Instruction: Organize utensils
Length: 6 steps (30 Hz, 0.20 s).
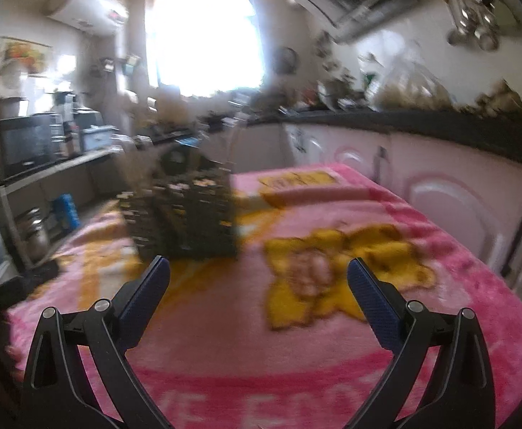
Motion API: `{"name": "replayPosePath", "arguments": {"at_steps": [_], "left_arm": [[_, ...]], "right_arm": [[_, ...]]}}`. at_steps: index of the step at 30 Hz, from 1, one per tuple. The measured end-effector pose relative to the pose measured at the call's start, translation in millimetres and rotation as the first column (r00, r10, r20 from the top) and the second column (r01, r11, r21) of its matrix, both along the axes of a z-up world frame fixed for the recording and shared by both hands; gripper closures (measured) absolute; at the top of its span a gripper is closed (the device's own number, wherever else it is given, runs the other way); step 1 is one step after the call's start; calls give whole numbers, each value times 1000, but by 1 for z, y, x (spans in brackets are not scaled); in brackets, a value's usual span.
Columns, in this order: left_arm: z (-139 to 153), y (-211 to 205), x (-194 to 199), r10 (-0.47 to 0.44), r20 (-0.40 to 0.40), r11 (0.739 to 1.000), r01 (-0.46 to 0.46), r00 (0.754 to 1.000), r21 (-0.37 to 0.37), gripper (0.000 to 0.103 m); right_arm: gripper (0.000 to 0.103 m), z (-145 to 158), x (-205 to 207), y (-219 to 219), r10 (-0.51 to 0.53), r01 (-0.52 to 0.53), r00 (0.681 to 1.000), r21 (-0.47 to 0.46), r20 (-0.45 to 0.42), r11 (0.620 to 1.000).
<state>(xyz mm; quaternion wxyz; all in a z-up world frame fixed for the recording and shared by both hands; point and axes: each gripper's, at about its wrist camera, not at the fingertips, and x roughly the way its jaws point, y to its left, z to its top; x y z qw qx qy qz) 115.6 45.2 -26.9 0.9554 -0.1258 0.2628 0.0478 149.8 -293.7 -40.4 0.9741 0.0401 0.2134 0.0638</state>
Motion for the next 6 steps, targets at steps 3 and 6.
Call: {"name": "replayPosePath", "arguments": {"at_steps": [3, 6], "left_arm": [[-4, 33, 30, 81, -130, 996, -76, 988, 43, 11], [-11, 71, 58, 151, -203, 988, -141, 967, 64, 11]], "right_arm": [[6, -12, 41, -37, -162, 148, 973, -94, -166, 985], [6, -29, 85, -79, -312, 264, 896, -185, -316, 947]]}}
